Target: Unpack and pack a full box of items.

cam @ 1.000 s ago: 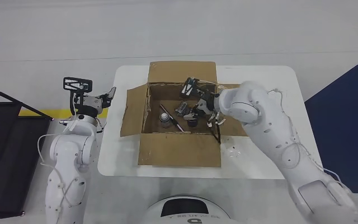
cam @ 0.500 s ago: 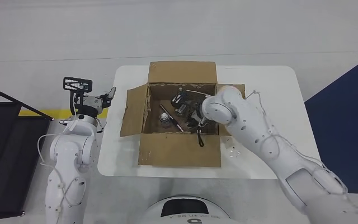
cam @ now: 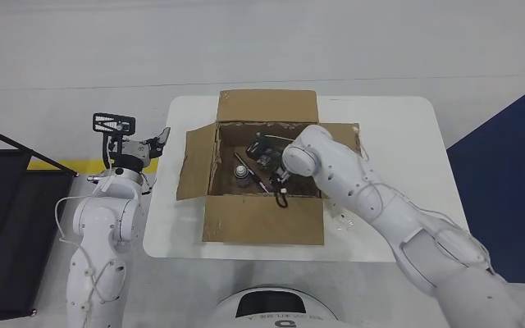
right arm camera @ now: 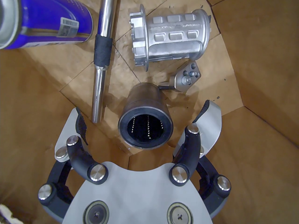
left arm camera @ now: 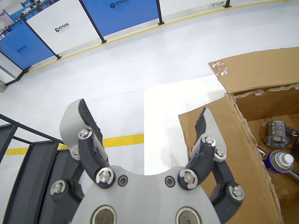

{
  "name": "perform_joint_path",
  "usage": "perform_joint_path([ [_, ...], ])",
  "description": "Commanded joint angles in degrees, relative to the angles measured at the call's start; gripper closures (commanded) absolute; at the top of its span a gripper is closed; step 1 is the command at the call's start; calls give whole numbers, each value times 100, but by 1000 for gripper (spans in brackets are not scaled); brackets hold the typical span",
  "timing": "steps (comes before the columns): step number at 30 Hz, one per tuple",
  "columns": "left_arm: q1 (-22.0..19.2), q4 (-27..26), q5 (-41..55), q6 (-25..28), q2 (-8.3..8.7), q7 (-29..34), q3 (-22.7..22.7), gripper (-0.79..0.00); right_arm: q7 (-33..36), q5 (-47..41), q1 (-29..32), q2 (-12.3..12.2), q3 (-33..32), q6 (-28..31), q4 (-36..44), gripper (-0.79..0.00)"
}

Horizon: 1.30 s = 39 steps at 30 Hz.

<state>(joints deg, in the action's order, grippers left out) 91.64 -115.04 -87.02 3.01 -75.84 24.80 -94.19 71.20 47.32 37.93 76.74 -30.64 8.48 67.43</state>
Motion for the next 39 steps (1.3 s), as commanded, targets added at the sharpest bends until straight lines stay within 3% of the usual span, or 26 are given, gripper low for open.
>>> perform_joint_path([
  [1, 0, 0, 0, 0, 0, 0, 0, -785, -2, -26, -52, 58, 47, -37, -73, -320],
  [2, 0, 0, 0, 0, 0, 0, 0, -785, 6, -24, -70, 80, 58, -87, -98, -265],
  [4, 0, 0, 0, 0, 0, 0, 0, -785, 32, -29, -86, 107, 53, -175, -108, -43],
  [5, 0, 0, 0, 0, 0, 0, 0, -785, 65, -33, -85, 113, 44, -204, -91, 0],
  [10, 0, 0, 0, 0, 0, 0, 0, -785, 297, -5, -24, 64, -119, -366, 302, 0],
  [17, 0, 0, 0, 0, 0, 0, 0, -785, 649, 784, 528, -275, -764, -1078, 2061, 0],
  [22, 0, 0, 0, 0, 0, 0, 0, -785, 842, 1554, 1255, -550, -1322, -1378, 3357, 0],
  [29, 0, 0, 0, 0, 0, 0, 0, -785, 406, 2580, 2251, -794, -2016, -1655, 4751, 0],
  [37, 0, 0, 0, 0, 0, 0, 0, -785, -177, 4496, 4001, -1021, -2915, -2579, 6722, 0],
  [39, 0, 0, 0, 0, 0, 0, 0, -785, -460, 4893, 4409, -1042, -3161, -2972, 6722, 0],
])
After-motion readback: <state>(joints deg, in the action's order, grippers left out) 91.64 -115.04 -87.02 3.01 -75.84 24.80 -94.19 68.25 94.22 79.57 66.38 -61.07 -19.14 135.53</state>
